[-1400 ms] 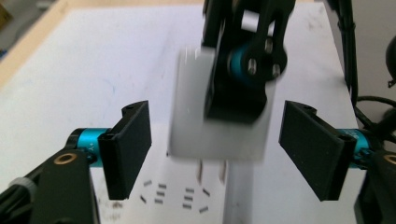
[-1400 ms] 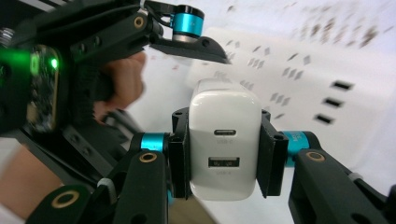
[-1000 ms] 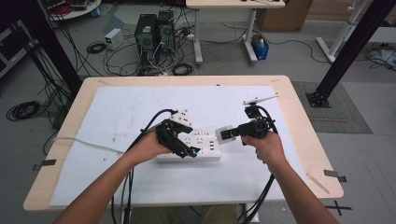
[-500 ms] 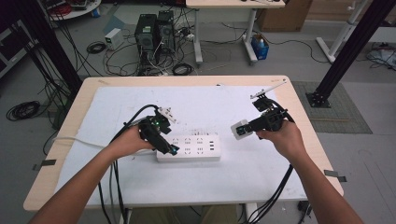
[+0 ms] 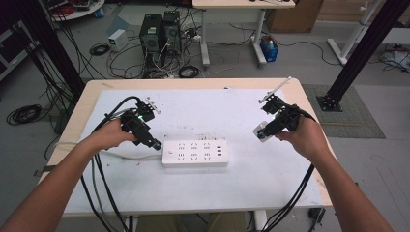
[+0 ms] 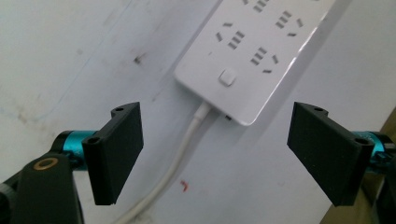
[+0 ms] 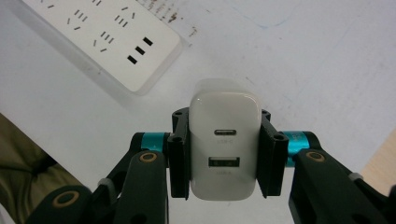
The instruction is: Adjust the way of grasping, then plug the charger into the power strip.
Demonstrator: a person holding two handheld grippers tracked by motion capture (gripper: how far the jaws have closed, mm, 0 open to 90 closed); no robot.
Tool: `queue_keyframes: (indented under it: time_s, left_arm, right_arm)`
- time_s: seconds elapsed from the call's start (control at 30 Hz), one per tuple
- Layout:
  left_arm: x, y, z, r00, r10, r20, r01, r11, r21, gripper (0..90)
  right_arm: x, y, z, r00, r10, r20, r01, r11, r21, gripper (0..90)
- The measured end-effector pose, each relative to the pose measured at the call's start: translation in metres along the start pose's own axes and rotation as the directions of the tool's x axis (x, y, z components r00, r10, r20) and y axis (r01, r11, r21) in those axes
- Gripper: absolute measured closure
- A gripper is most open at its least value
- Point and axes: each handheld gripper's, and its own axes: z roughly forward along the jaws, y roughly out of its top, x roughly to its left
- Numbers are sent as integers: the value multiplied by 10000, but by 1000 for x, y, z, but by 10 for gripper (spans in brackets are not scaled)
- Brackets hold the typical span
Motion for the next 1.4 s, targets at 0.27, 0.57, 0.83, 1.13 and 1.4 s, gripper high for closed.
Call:
queue_keyframes:
  time_s: [0.27, 0.57, 0.83, 1.13, 1.4]
  left_arm:
    - [10, -18, -14, 9954, -138, -945, 123, 9998, -169, 185]
    - [12, -27, -18, 9977, 176, -650, -195, 9994, -292, 130]
    - [14, -31, -20, 9949, 558, -837, -564, 9984, -49, 64]
    - [22, -38, -14, 9878, 82, -1554, -68, 9999, 93, 64]
    - [23, -42, -11, 9903, 543, -1276, -521, 9984, 207, 64]
  right_arm:
    - [-3, -2, -7, 9980, -111, 616, 103, 9999, 134, 624]
    - [-6, -9, -12, 9990, -67, 445, 56, 9997, 247, 623]
    - [-5, -6, -14, 9999, 46, 98, -46, 10000, 7, 622]
    - [4, 12, -8, 9986, -403, -352, 400, 9992, -95, 623]
    - [18, 35, 3, 9863, -1489, -715, 1488, 9888, -71, 623]
